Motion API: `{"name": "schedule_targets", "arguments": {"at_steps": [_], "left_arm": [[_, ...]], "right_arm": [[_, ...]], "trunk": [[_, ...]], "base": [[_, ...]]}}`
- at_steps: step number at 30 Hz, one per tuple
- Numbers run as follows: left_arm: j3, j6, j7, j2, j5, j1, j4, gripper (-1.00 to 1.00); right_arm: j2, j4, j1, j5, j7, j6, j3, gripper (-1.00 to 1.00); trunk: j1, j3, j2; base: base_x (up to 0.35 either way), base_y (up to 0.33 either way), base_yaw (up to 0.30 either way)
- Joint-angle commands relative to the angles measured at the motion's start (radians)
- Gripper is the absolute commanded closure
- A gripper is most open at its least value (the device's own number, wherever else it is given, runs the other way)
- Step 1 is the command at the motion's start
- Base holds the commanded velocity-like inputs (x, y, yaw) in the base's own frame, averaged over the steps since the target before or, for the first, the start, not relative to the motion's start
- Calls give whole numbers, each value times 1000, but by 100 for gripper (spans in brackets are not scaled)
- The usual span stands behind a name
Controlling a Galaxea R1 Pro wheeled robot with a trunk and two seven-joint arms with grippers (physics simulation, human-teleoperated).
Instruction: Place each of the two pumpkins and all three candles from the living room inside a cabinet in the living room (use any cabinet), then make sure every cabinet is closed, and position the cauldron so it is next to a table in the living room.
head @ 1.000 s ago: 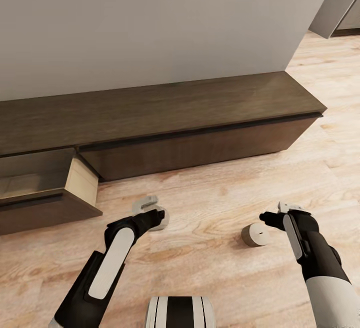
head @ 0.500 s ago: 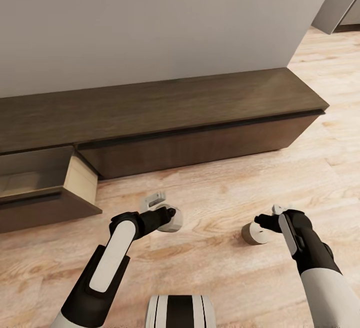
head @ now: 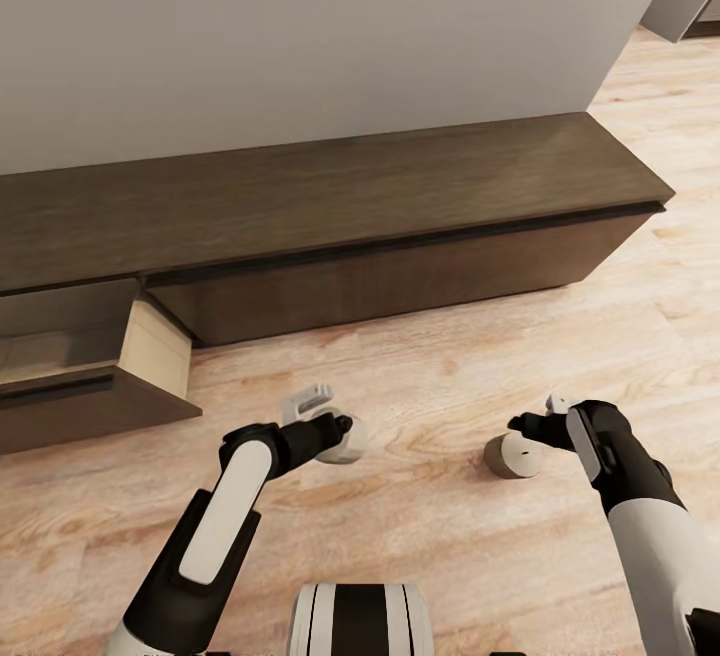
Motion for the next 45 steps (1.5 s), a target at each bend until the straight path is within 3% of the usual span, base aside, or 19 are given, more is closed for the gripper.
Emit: {"name": "schedule_targets", "arguments": {"at_steps": [1,6,15,24,34,45], "left_arm": [[0,3,0,0,-2,-3,0,100],[0,3,-1,-2,-1,-12,0,100],[0,2,-1,-3,-1,-15,0,100],[0,1,-1,-3,-1,-15,0,100],[-1,1,-1,-3,-1,-15,0,100],[-1,1,-1,-4,-1,-15,0,100]], "right_arm": [[-1,0,0,-1,0,0,0,-100],[2,2,0,1,1,1,-1,-100],[3,3,1,2,2,6,-1,-100],[3,4,1,2,7,9,-1,-100],[2,4,1,2,56,9,-1,-100],[3,4,1,3,57,9,-1,-100]], "trunk": [[0,0,0],[0,0,0],[4,-35,-2],[4,-35,-2],[4,-35,-2],[8,-70,-4]], "base": [[0,0,0],[0,0,0],[0,0,0],[0,0,0],[0,0,0],[0,0,0]]}}
